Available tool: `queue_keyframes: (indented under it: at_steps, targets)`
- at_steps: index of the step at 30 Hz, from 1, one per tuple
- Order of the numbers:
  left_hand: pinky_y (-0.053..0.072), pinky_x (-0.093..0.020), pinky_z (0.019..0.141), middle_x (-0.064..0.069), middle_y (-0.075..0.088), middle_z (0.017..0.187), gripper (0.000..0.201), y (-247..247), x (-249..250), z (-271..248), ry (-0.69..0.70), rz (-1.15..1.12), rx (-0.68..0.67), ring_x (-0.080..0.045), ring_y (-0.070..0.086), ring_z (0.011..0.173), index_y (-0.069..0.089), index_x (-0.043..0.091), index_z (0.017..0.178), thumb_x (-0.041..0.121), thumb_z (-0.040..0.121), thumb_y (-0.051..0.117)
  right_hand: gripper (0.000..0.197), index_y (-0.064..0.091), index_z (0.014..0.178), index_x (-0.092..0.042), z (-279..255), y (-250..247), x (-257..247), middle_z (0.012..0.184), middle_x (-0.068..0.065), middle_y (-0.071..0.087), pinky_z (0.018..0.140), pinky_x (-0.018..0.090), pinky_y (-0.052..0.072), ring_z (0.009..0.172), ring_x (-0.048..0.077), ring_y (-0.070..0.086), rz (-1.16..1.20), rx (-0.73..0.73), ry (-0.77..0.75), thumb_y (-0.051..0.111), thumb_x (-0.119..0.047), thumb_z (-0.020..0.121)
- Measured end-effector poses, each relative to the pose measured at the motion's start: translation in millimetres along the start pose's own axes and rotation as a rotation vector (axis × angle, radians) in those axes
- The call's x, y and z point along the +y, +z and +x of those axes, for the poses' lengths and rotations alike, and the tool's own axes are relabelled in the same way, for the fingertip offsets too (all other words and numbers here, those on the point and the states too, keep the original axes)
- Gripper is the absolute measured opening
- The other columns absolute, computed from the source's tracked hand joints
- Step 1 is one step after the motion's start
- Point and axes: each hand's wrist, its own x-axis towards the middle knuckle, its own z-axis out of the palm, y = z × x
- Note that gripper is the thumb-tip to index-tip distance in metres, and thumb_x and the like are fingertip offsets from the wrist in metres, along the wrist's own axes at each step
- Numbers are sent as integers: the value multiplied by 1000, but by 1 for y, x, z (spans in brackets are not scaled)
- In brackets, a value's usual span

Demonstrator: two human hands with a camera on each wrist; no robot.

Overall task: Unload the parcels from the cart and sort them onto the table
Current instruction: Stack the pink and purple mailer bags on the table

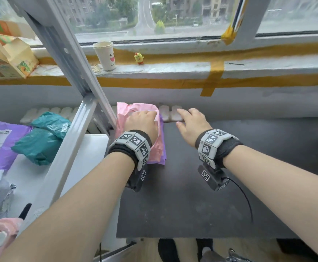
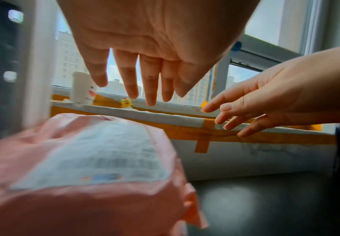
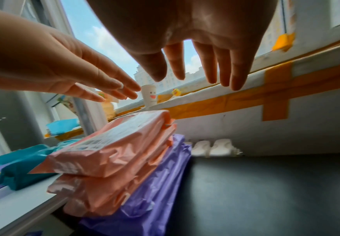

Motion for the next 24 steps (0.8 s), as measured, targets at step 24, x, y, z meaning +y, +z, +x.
queue_keyframes:
  at_steps: [24]
  targets:
    - [42, -38, 97, -7, 50, 135, 36, -18, 424, -108, 620, -75, -147, -31, 50, 120, 52, 20, 129, 24, 96, 37, 29, 62, 114, -21, -297, -183, 310, 122, 7, 60, 97, 37, 46, 112, 32, 56, -51, 248, 669, 46, -17, 91]
